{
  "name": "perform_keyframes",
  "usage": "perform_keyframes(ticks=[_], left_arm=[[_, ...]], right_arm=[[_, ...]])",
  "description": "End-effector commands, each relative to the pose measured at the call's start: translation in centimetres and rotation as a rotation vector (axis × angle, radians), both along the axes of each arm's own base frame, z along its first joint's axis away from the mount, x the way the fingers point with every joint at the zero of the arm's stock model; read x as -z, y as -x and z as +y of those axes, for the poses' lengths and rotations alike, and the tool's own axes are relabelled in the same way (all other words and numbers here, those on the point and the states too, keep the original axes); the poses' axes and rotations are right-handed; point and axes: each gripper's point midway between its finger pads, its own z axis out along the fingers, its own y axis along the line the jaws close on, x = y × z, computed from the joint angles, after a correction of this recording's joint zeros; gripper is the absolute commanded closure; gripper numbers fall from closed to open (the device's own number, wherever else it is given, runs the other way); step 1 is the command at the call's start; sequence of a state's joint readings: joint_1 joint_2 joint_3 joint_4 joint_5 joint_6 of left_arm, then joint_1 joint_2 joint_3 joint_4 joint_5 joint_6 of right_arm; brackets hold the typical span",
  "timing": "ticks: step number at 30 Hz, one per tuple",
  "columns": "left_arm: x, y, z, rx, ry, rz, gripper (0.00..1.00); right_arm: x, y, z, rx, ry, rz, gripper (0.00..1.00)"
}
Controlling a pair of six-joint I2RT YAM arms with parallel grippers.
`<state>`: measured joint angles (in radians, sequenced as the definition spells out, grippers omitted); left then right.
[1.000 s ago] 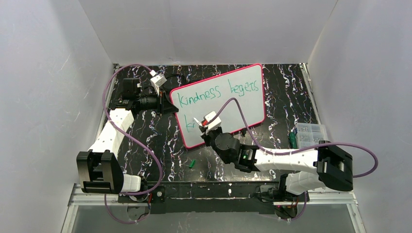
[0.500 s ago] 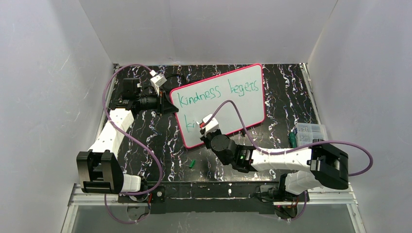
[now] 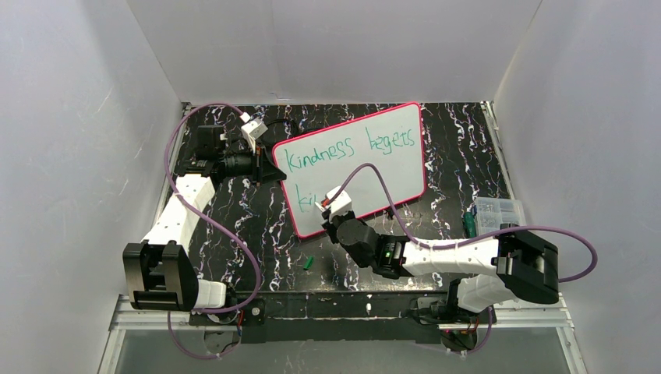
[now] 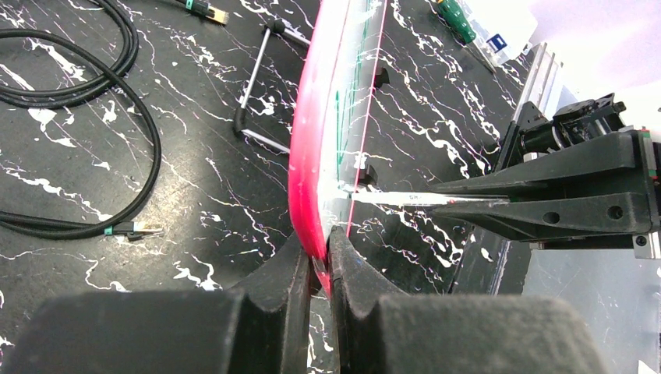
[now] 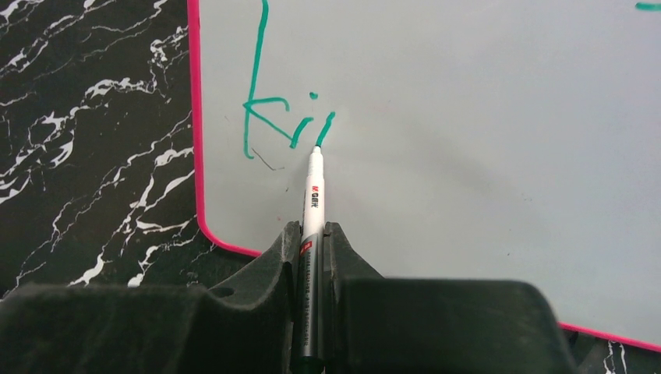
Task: Write a sentence on the whiteboard
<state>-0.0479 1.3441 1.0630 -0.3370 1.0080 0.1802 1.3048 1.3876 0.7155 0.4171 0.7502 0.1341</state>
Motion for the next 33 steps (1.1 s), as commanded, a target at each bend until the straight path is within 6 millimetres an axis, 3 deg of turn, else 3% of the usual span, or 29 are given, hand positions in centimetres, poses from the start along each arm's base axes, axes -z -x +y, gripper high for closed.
perform_keyframes(ticks=[1, 6, 18, 28, 33], left_arm=[[-2.0, -0.6, 0.5, -0.004, -0.032, -0.139, 1.0], [-2.0, -0.7, 0.5, -0.006, -0.033, -0.141, 1.0], [-1.9, -0.7, 0.5, -0.007, -0.034, -0.138, 1.0], [-2.0, -0.7, 0.5, -0.007, -0.034, -0.14, 1.0], [-1.9, -0.7, 0.5, -0.007, -0.035, -0.138, 1.0]], right_arm=[[1.3, 0.2, -0.7, 0.012, 0.008, 0.034, 0.99], [0.8, 0.0, -0.5, 0.018, 0.007, 0.023, 0.99], [-3.5, -1.5, -0.7, 0.093, -0.072, -0.09, 0.99], [-2.8, -1.8, -2.1, 0.145, -0.041, -0.087, 0.99], [-1.1, -1.3, -2.5, 0.139, -0.02, -0.039, 0.99]])
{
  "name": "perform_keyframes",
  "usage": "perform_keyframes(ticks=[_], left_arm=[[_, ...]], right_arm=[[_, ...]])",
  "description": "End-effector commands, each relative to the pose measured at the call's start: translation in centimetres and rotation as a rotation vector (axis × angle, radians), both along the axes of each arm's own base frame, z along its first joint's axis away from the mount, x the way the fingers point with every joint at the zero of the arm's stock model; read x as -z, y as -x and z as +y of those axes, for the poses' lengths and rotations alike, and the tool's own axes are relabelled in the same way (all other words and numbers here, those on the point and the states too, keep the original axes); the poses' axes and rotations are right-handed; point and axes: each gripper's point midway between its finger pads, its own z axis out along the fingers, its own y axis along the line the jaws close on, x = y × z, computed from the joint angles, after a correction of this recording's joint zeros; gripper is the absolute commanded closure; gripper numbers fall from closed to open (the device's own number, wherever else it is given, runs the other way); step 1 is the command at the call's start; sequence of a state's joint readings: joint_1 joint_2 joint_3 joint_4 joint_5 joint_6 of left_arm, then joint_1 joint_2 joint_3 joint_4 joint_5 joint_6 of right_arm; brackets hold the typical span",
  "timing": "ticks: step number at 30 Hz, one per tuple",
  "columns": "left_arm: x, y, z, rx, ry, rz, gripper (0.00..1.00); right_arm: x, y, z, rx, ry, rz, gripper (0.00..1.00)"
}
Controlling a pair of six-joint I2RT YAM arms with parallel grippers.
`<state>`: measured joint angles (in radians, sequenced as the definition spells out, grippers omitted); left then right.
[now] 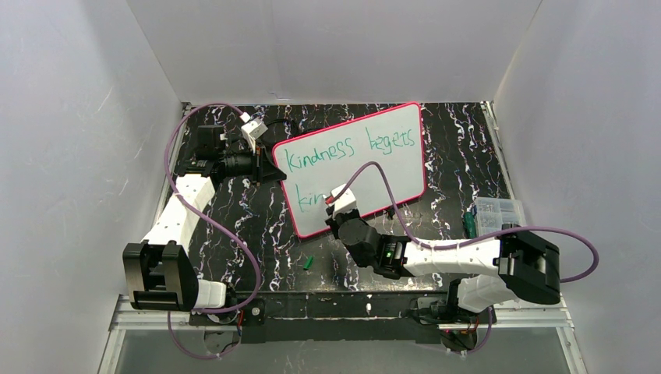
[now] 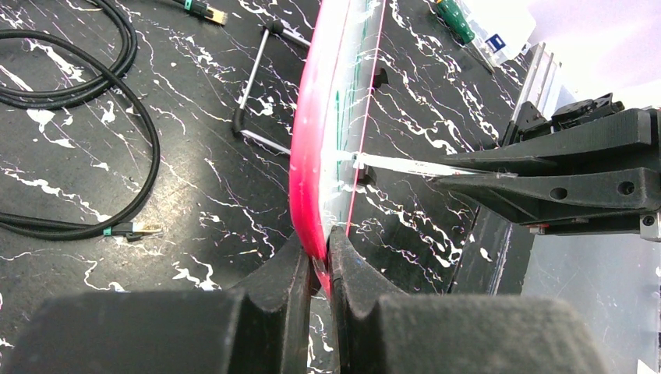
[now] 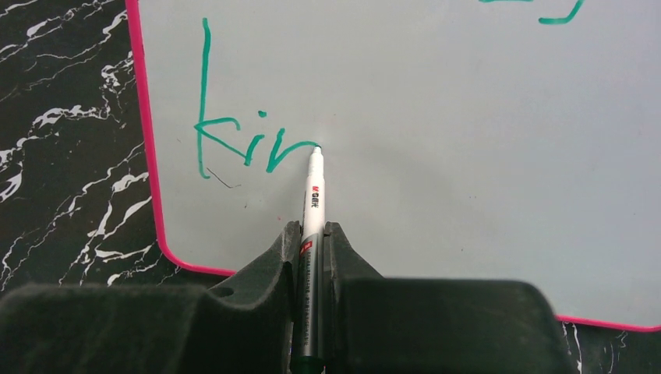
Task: Write a sentence on the whiteboard
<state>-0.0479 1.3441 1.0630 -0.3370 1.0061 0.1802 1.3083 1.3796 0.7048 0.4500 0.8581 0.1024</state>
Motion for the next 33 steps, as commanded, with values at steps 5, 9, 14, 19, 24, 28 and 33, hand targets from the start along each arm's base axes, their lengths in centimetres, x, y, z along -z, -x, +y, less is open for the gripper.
perform_keyframes(ticks=[5, 9, 14, 19, 24, 28, 33], left_arm=[[-1.9, -0.7, 0.5, -0.005, -0.034, -0.139, 1.0], [-2.0, -0.7, 0.5, -0.006, -0.035, -0.142, 1.0], [-1.9, -0.7, 0.5, -0.006, -0.034, -0.139, 1.0], [-1.9, -0.7, 0.5, -0.006, -0.034, -0.138, 1.0], [-1.9, -0.7, 0.5, -0.006, -0.034, -0.138, 1.0], [-1.9, -0.6, 0.5, -0.006, -0.034, -0.139, 1.0], [-1.9, -0.7, 0.5, -0.006, -0.035, -0.139, 1.0]], right_arm=[[1.8, 0.5, -1.5, 0.029, -0.015, 0.072, 0.99], [2.8, 0.9, -1.6, 0.02, -0.003, 0.103, 0.99], [2.5, 0.8, -1.7, 0.028, -0.008, 0.094, 0.99], [-0.7, 0.4, -1.6, 0.026, -0.056, 0.039, 0.99], [-2.4, -0.2, -2.1, 0.057, -0.064, -0.01, 0.99], [-1.9, -0.7, -2.3, 0.072, -0.036, -0.016, 0.99], [-1.9, -1.6, -2.5, 0.087, -0.039, -0.025, 0.99]])
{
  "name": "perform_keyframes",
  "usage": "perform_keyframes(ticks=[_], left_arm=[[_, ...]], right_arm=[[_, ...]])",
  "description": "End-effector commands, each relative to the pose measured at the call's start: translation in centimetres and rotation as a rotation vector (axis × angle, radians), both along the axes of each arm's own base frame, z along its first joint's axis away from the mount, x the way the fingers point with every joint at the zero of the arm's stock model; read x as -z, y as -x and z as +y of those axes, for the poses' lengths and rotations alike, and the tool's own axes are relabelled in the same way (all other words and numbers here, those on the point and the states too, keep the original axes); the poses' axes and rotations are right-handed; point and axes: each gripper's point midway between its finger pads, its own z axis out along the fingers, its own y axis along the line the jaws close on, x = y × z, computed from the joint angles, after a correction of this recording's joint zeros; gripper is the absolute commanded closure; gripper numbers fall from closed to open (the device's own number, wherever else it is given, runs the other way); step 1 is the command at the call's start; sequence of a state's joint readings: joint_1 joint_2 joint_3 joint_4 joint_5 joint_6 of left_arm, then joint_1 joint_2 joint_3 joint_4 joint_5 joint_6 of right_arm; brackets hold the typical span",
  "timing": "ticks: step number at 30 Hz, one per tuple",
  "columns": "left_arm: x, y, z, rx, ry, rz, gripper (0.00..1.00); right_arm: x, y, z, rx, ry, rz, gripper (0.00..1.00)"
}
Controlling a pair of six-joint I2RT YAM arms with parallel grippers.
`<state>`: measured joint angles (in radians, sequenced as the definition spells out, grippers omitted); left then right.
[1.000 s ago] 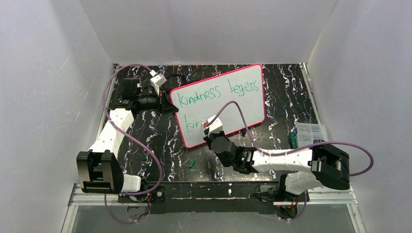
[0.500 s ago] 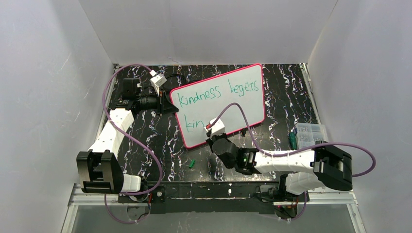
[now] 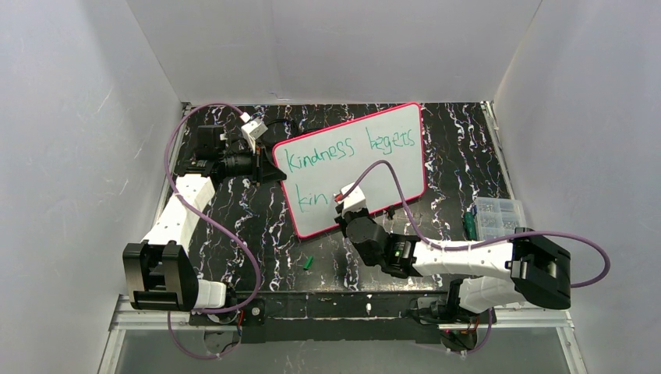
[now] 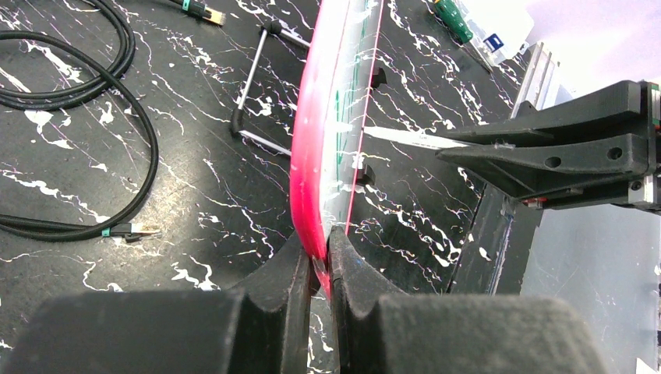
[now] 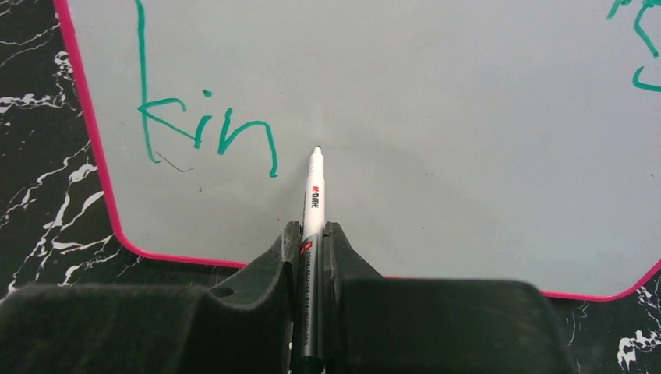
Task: Write a sentence on the whiteboard
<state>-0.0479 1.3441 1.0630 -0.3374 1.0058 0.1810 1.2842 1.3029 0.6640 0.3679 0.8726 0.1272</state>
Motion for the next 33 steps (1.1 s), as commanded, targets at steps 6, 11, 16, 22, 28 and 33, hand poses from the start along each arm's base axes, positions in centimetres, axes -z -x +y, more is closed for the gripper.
perform_keyframes(ticks=[6, 11, 16, 22, 28, 33], left_arm=[[-1.8, -0.7, 0.5, -0.006, -0.034, -0.136, 1.0], [-1.8, -0.7, 0.5, -0.008, -0.035, -0.134, 1.0], [-1.7, -0.8, 0.6, -0.008, -0.038, -0.134, 1.0], [-1.7, -0.8, 0.6, -0.009, -0.038, -0.132, 1.0], [-1.6, -0.8, 0.5, -0.007, -0.037, -0.128, 1.0], [-1.7, -0.8, 0.6, -0.008, -0.037, -0.131, 1.0]], right_arm=[[-2.9, -2.1, 0.7, 0.031, -0.074, -0.064, 0.99], [-2.9, -1.9, 1.6, -0.017, -0.075, -0.061, 0.99], [-1.3, -1.1, 1.6, -0.045, -0.064, -0.01, 0.99], [1.3, 0.1, 0.2, -0.034, -0.052, 0.064, 0.99], [1.7, 0.0, -0.8, 0.004, -0.025, 0.065, 0.99], [0.0, -1.0, -0.7, 0.045, -0.025, 0.007, 0.99]])
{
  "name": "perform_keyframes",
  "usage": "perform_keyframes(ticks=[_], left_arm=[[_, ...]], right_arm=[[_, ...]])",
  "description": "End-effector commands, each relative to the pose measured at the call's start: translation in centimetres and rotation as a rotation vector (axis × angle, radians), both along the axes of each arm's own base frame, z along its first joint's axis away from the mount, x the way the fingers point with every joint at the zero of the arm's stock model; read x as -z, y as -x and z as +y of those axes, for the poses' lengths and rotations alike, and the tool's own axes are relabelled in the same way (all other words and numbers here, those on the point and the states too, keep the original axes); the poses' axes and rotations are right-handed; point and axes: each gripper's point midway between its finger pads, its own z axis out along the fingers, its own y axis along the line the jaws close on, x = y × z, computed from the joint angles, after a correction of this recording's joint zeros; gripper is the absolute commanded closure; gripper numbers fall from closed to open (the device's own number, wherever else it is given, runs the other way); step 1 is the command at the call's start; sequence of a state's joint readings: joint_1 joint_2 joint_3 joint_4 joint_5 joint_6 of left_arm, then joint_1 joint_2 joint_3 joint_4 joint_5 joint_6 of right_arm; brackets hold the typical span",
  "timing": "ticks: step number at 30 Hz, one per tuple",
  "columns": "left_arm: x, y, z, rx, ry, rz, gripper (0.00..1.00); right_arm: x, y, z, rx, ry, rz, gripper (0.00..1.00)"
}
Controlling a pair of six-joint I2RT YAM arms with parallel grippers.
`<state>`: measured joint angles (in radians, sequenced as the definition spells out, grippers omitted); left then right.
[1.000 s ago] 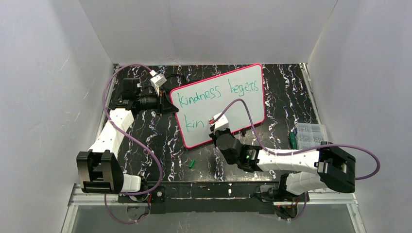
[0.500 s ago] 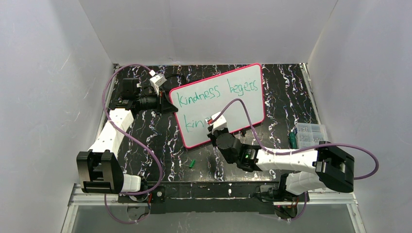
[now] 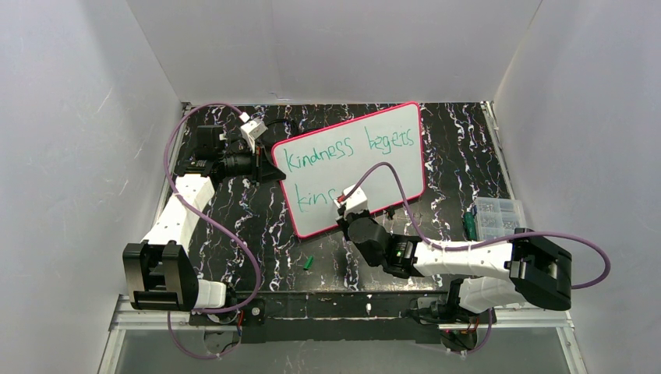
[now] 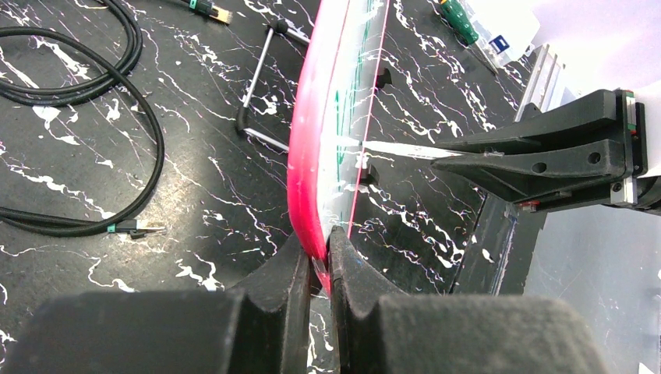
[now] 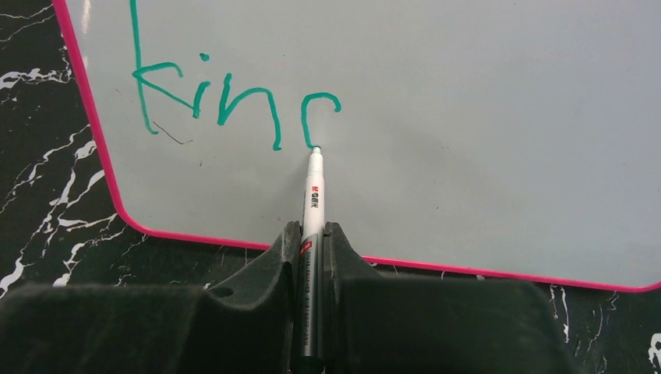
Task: Write a sentence on the whiteboard
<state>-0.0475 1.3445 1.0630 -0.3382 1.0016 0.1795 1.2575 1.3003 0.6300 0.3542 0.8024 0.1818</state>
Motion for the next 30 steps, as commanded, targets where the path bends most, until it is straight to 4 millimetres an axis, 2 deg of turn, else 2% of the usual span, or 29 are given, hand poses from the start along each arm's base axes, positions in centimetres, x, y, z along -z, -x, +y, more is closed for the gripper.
perform_keyframes(ticks=[1, 9, 17, 23, 30], left_arm=[[-1.7, -0.8, 0.5, -0.004, -0.035, -0.134, 1.0], [-1.7, -0.8, 0.5, -0.003, -0.035, -0.134, 1.0], [-1.8, -0.8, 0.5, -0.003, -0.034, -0.135, 1.0], [-1.8, -0.8, 0.5, -0.002, -0.035, -0.135, 1.0], [-1.8, -0.8, 0.5, -0.003, -0.035, -0.135, 1.0]], right_arm=[[-2.3, -1.4, -0.4, 0.078, -0.017, -0.068, 0.99], [-6.0, -3.2, 0.0, 0.105, -0.065, -0.159, 0.99], [-7.2, -4.6, 0.0, 0.113, -0.086, -0.181, 0.99], [-5.3, -3.8, 0.2, 0.069, -0.073, -0.126, 0.99], [-1.8, -1.9, -0.1, 0.04, -0.064, -0.025, 0.99]])
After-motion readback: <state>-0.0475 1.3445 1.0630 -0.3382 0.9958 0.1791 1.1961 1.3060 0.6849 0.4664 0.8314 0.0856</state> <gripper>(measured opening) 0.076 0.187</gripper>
